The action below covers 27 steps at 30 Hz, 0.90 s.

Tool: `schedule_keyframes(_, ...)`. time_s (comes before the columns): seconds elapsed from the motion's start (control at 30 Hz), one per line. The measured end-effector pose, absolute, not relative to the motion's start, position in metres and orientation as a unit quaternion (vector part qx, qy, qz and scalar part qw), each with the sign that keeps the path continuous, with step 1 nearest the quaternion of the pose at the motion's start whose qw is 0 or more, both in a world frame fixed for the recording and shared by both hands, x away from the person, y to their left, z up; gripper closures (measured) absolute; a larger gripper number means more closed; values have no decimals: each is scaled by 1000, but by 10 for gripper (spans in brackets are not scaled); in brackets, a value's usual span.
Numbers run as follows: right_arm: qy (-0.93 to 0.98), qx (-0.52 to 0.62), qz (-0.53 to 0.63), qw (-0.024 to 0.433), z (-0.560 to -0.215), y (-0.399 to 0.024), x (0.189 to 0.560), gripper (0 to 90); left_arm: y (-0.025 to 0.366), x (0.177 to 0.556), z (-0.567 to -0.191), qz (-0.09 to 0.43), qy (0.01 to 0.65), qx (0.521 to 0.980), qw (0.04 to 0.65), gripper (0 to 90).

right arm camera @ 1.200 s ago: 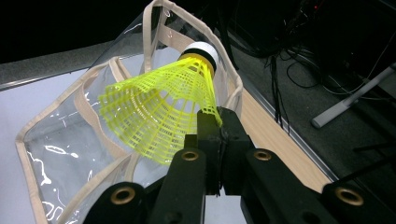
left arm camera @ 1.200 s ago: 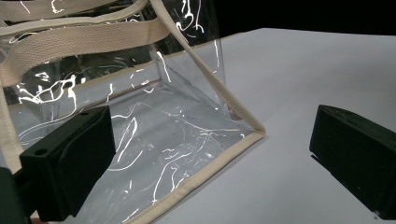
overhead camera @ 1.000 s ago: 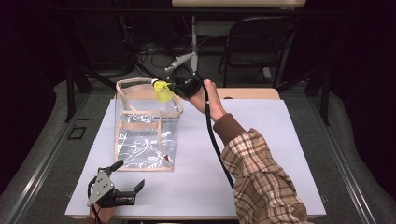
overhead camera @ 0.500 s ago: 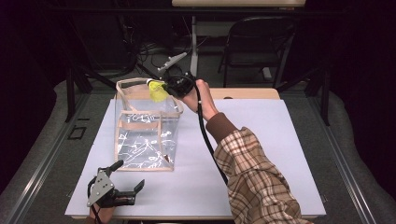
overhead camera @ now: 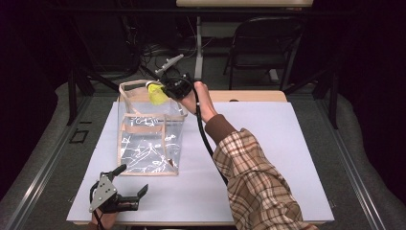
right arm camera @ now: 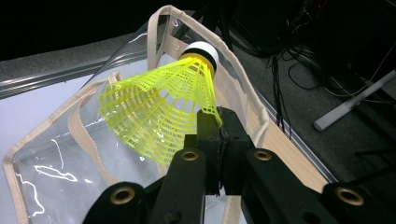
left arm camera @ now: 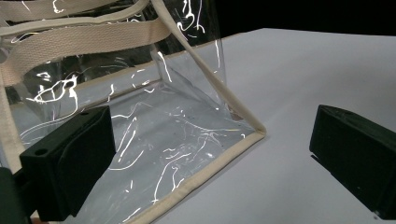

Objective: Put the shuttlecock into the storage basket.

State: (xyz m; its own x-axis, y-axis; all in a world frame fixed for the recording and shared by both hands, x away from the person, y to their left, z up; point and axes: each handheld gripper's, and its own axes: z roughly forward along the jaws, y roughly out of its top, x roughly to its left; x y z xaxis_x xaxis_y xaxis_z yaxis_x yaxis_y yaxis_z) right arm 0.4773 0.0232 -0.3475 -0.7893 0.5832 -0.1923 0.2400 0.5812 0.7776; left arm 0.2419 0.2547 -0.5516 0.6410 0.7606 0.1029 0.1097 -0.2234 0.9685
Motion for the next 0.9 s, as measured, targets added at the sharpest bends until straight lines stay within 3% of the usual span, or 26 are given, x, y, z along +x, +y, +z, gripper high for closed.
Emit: schedule_keyframes(0.9,866,249,375,218,-367,41,492,892,255,242,-551,299,301,722,547,2)
